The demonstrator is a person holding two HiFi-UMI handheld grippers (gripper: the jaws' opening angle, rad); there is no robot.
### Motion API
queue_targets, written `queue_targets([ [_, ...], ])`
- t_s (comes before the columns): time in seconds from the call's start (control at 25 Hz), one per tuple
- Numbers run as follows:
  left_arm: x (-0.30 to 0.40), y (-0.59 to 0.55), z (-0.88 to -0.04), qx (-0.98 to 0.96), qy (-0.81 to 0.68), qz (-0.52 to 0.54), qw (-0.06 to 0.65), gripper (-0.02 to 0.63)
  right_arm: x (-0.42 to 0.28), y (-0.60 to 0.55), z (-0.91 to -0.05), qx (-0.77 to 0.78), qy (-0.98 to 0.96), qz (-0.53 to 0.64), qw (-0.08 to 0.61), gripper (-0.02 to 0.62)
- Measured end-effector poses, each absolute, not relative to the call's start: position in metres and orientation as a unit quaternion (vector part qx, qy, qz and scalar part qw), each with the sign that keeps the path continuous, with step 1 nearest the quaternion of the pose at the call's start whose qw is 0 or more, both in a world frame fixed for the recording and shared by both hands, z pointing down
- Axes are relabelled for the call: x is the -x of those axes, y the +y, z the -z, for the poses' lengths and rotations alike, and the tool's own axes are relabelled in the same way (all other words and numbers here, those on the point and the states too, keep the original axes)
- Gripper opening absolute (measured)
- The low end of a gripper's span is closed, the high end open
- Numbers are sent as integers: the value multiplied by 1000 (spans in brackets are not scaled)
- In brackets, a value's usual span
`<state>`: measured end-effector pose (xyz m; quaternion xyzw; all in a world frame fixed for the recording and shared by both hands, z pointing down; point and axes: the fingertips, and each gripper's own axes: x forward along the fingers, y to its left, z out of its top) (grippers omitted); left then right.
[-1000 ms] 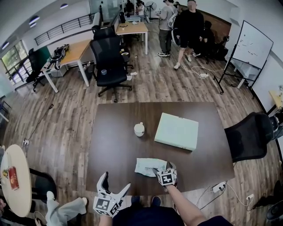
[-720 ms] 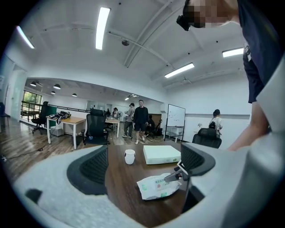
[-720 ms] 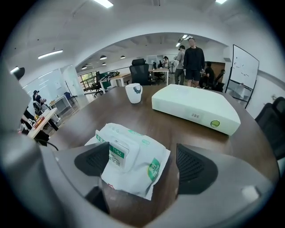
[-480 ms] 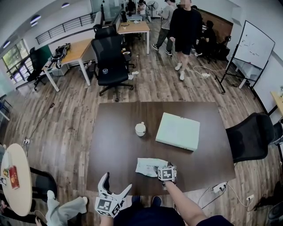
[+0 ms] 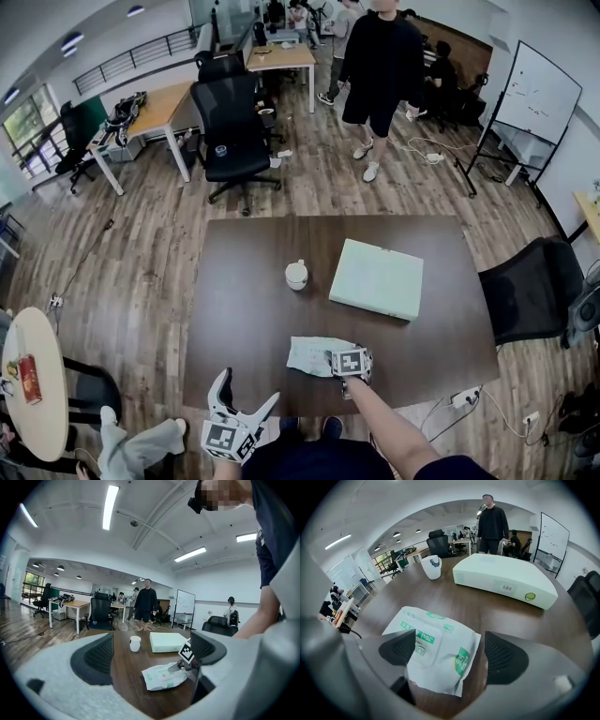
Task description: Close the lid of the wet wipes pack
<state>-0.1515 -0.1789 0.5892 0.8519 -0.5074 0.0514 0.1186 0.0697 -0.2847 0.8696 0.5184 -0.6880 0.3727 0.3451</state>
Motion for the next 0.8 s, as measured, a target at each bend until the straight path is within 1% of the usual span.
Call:
queue_targets([
  [0.16,151,-181,-592,-851,-508,-52,124,502,-49,-284,-873,-494,-700,-408,316,476],
  [0.28,152,-183,-595,-849,-510,-51,126,502,-46,-281,-880,-488,-694,-422,319,480],
  [0.44,152,-185,-594,-849,-511,-49,127,502,-52,-289,-877,-499,-692,-407,325,482],
  [0.6,152,-184,-596,-848,-512,-49,127,502,-76,-286,-883,-523,-666,-383,370,483],
  [0.8,151,-184,-596,-849,-511,-50,128,502,-83,-284,-887,-520,-651,-389,392,506],
])
